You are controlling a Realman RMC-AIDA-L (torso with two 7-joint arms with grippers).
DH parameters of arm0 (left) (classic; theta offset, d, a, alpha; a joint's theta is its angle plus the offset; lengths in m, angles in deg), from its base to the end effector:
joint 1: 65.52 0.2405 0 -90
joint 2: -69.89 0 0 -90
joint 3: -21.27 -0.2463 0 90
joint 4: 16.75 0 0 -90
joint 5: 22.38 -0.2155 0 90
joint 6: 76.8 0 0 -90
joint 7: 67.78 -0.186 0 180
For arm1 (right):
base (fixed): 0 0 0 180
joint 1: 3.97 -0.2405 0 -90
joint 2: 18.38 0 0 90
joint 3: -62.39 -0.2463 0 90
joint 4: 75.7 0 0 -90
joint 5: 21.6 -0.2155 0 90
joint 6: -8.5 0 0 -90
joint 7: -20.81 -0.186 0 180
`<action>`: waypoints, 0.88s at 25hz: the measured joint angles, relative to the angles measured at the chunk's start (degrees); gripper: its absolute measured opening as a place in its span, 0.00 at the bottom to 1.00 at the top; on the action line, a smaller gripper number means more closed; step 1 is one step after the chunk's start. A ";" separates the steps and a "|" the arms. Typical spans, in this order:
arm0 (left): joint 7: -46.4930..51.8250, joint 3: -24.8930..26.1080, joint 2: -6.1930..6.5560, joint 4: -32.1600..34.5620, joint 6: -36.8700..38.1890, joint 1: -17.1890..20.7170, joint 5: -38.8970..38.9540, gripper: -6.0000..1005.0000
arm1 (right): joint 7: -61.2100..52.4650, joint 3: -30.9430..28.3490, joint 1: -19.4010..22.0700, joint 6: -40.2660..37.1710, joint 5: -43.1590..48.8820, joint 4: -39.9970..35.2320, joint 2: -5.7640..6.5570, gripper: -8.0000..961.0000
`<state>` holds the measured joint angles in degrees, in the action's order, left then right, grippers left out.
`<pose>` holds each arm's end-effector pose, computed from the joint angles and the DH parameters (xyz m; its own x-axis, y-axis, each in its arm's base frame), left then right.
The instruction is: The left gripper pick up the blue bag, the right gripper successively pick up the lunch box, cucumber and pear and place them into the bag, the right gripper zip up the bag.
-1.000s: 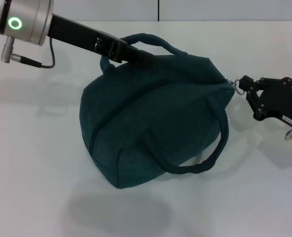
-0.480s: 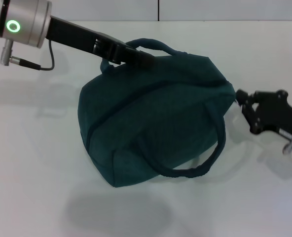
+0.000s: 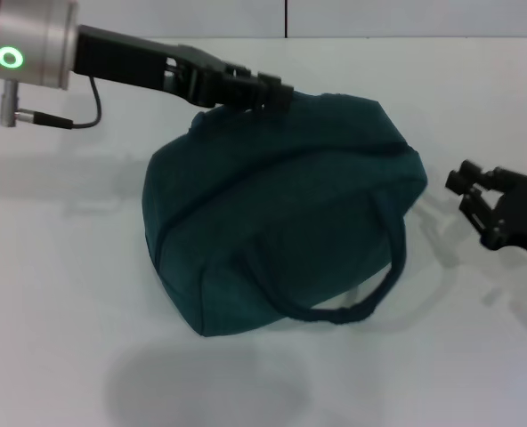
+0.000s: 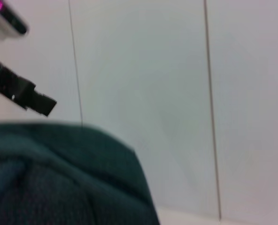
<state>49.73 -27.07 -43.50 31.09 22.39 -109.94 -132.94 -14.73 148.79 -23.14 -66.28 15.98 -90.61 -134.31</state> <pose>-0.1266 0.3828 0.0140 0.7416 0.5458 0.3900 0.5308 -0.8329 0.1564 0.2857 0.3237 -0.0495 0.7078 -0.0533 -0.7044 -0.5448 -0.6760 -0.4962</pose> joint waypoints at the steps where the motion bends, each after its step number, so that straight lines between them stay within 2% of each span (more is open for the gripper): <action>1: -0.96 0.00 0.09 0.19 0.01 0.74 1.56 0.17 | 0.87 0.00 0.55 -1.81 -1.52 0.00 0.04 0.08; 2: -2.25 0.00 0.18 0.57 0.03 1.71 3.60 0.17 | 0.87 0.00 0.55 -1.81 -1.52 0.00 0.04 0.14; 4: -4.21 0.00 0.25 2.18 0.05 4.01 6.54 0.24 | 2.91 0.00 1.46 -6.15 -5.11 -0.25 0.20 0.24; 8: -7.80 -0.06 -0.08 5.57 0.41 8.42 10.11 0.37 | 2.69 0.15 1.14 -10.47 -6.51 -1.52 0.48 0.41; 11: -10.79 0.03 -0.34 6.52 1.83 11.91 12.54 0.43 | -0.43 0.52 0.40 -13.26 -5.11 -4.70 0.73 0.48; 13: -14.35 0.08 -0.19 6.29 4.11 14.30 14.17 0.47 | -5.19 0.57 -0.08 -14.26 -2.47 -8.75 1.03 0.52; 16: -19.77 0.09 -0.31 5.95 6.68 18.13 16.39 0.68 | -13.57 0.36 -0.62 -13.79 3.44 -16.21 1.92 0.59; 21: -26.32 0.09 -0.48 5.71 9.80 23.82 20.71 0.86 | -33.03 0.20 -4.89 -12.93 16.00 -25.52 4.17 0.69; 22: -27.68 0.10 -0.51 5.33 10.79 24.63 21.37 0.86 | -36.35 0.20 -6.13 -13.15 18.28 -26.50 4.54 0.70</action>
<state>22.05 -26.97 -44.02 36.42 33.18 -85.31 -111.57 -51.08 148.99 -29.27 -79.43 34.26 -117.11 -129.77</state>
